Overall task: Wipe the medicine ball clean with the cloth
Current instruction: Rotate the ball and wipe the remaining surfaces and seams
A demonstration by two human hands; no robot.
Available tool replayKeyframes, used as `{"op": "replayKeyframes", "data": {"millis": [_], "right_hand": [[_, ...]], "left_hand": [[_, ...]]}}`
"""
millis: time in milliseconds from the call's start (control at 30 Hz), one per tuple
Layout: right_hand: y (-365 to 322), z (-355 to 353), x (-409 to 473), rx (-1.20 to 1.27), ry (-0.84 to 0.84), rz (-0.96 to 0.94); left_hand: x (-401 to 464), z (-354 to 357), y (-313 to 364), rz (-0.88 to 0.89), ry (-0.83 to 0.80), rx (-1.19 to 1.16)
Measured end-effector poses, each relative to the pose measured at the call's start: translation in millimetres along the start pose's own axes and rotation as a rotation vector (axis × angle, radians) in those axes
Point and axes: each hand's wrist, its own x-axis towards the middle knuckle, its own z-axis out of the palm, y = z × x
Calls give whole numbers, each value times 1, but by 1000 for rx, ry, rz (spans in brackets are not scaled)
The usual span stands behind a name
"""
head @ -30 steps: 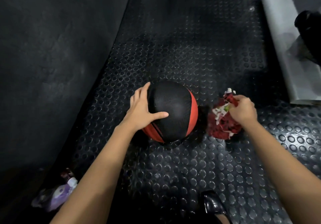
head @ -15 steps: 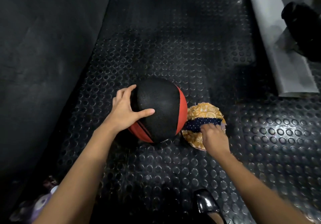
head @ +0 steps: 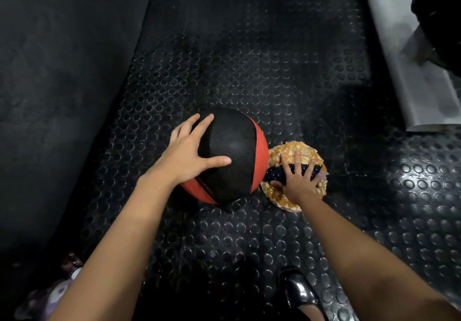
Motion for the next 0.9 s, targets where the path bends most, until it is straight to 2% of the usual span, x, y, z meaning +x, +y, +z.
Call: {"op": "replayKeyframes", "data": {"millis": [367, 600, 733, 900], "right_hand": [[-3, -10, 4, 20, -80, 26], [-10, -6, -12, -23, 138, 38], [-3, -10, -10, 35, 41, -14], [7, -23, -4, 87, -2, -40]], "left_hand": [[13, -3, 28, -103, -84, 230], [19, -6, 42, -174, -152, 220], [20, -9, 47, -213, -189, 207], [23, -10, 53, -248, -254, 236]]}}
